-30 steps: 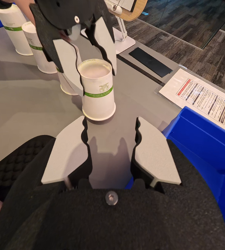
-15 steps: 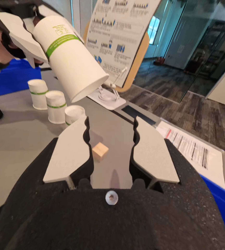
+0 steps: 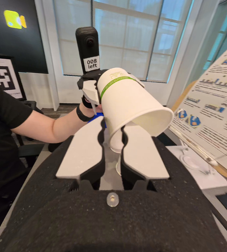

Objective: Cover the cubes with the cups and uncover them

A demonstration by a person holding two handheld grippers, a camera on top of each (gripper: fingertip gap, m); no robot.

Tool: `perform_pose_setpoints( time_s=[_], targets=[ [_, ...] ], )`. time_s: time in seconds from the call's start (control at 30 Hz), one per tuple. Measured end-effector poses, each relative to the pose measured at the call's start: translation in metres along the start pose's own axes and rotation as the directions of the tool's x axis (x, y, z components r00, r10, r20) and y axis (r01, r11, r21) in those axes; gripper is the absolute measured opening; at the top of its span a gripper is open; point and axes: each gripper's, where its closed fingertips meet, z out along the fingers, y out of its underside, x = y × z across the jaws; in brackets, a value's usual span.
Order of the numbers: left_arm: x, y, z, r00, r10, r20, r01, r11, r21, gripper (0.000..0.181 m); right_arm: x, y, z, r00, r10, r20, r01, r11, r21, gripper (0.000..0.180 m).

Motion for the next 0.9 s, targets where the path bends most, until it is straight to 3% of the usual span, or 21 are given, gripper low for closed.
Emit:
perform_pose_setpoints(
  time_s=[0.37,0.5,0.6,0.67,0.73,0.9],
  targets=[
    [-0.004,0.014,-0.049,0.994,-0.105,-0.018,0.106,0.994,0.039,0.079,-0.022,0.003,0.03,0.975,0.087,0.206,-0.084,0.996,-0.021,0.0],
    [-0.024,0.013,-0.077,0.991,-0.117,0.065,0.113,0.992,0.061,0.076,-0.016,0.005,0.019,0.992,0.088,0.092,-0.079,0.992,-0.095,0.0],
    [-0.03,0.009,-0.1,0.986,-0.158,0.058,0.152,0.984,0.096,0.069,0.003,0.017,-0.01,0.982,-0.005,-0.191,-0.049,0.959,-0.278,0.0],
    [-0.036,0.004,-0.112,0.983,-0.158,0.088,0.147,0.982,0.12,0.066,0.01,0.038,-0.039,0.943,-0.057,-0.327,-0.107,0.88,-0.462,0.0],
    [-0.039,-0.001,-0.119,0.984,-0.136,0.117,0.12,0.983,0.137,0.061,0.014,0.064,-0.074,0.908,-0.087,-0.41,-0.221,0.732,-0.644,0.0],
    [-0.035,0.0,-0.12,0.989,-0.082,0.121,0.07,0.993,0.099,0.061,0.01,0.132,-0.146,0.844,-0.051,-0.534,-0.509,0.238,-0.827,0.0]
  ],
)
